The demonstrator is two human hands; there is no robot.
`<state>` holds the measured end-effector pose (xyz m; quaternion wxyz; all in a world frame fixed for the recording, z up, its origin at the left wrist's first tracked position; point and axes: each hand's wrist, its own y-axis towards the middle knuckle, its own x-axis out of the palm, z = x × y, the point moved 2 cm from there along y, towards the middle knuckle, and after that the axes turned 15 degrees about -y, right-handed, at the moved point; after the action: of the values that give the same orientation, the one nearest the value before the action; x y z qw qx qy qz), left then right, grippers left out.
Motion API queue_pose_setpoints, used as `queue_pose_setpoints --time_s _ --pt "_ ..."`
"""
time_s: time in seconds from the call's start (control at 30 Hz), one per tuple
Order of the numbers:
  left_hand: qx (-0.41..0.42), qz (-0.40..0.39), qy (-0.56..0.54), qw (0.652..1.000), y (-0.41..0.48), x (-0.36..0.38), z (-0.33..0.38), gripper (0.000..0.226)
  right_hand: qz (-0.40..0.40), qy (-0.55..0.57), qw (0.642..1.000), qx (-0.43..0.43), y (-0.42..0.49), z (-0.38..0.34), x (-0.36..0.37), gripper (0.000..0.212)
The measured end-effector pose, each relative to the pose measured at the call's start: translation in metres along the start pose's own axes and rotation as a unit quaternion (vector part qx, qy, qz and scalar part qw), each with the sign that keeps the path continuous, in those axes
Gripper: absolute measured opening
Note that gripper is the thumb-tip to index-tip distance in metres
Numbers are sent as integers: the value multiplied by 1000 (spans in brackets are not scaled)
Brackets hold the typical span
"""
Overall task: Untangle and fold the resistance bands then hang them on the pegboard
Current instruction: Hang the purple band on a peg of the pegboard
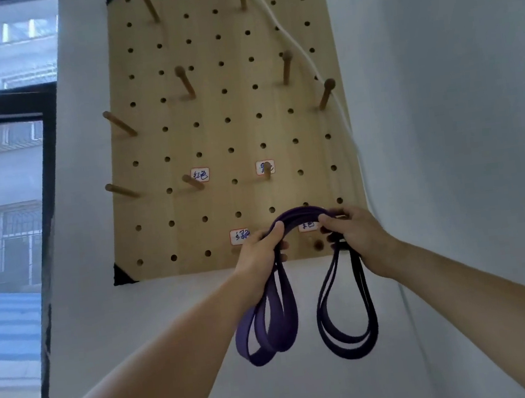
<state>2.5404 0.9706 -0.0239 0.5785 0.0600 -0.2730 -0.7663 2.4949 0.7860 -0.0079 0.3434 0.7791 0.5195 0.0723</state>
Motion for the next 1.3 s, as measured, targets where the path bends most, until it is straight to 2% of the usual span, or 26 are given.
queue_pose_setpoints --time_s 0.17,0.4,0.5,0.6,0.77,0.87,0.97,1.03,1.17,1.23,1.3 --pt "-17 10 -36 999 36 22 -18 29 19 -41 999 8 31 11 -10 10" --pt "12 47 17 999 67 28 -62 33 -5 -60 997 42 51 61 1 16" --pt "-5 30 13 999 65 23 -77 24 -12 -49 998 46 48 80 12 19" --pt "-9 -9 13 1000 58 13 -80 21 -3 -86 996 15 44 92 16 28" --pt "2 -18 126 992 37 -8 -75 38 34 -188 981 -19 23 86 13 41" --pt "-18 -42 158 986 7 -22 -67 11 69 -254 963 -54 -11 80 16 42" --pt "-70 -92 204 972 -28 -42 -71 9 84 -275 950 -119 -52 79 26 28" --pt "-91 -142 238 957 -52 -56 -79 10 44 -289 946 -138 -78 82 38 18" --pt "-116 -203 302 924 -101 -87 -99 12 -98 -294 942 -126 -118 101 71 7" --pt "-134 -227 330 907 -128 -109 -121 12 -180 -311 927 -110 -136 118 90 5" --pt "-161 -246 348 890 -159 -134 -152 12 -279 -342 893 -87 -156 138 109 3"
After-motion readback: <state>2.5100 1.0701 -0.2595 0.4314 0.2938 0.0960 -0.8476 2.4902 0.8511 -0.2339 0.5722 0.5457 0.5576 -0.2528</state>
